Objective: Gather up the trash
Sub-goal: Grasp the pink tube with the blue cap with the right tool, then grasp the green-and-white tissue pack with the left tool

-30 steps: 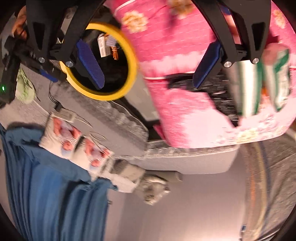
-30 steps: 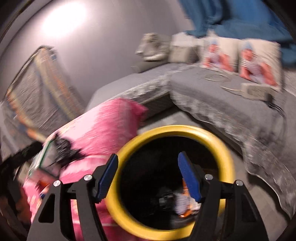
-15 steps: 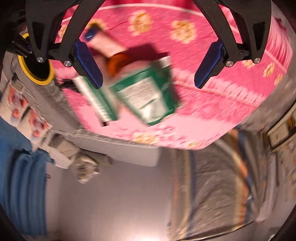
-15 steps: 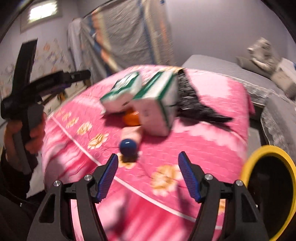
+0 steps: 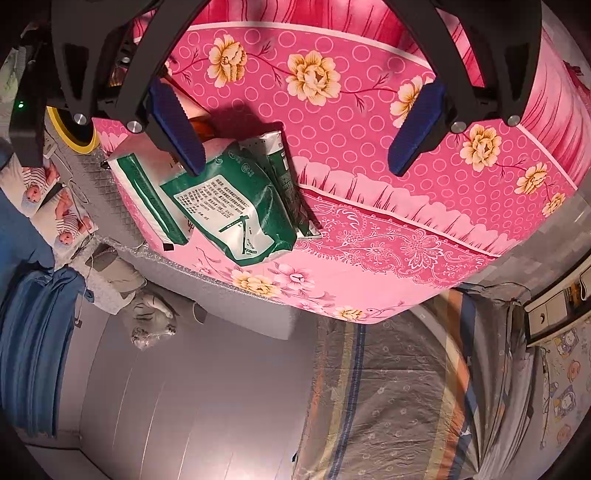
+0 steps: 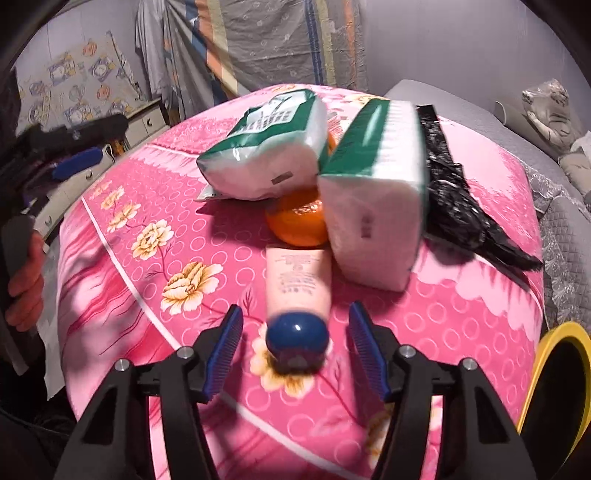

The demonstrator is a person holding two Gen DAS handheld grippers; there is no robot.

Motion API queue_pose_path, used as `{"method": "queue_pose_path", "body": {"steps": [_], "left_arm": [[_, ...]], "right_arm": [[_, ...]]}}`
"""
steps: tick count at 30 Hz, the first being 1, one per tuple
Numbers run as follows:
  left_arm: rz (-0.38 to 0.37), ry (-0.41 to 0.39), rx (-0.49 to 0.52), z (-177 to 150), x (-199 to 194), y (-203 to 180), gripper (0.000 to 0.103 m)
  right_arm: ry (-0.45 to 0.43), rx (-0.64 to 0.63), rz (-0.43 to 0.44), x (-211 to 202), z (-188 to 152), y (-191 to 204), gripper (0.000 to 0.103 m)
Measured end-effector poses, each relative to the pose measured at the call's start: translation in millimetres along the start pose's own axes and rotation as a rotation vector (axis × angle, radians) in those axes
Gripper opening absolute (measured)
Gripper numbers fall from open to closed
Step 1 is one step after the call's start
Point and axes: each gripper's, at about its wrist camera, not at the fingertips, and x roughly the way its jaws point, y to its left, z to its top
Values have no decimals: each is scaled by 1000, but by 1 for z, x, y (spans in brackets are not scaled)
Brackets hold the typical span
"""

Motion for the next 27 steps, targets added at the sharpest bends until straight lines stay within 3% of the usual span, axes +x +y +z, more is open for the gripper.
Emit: {"method": "queue_pose_path", "body": {"steps": [8,16,22,27], "left_arm": [[19,21,12,-1,7,2,94],[25,45,63,-3,11,-15,94],[-44,73,142,-2,12,-49,95],[-151,127,225,-4,21,-96,94]], "right_arm": [[34,-13,-20,17,7,3,39],[35,10,24,7,0,-6,37],[20,92,110,-23,-15,-26,37],[0,174,155,-50,-37,-45,37]]}}
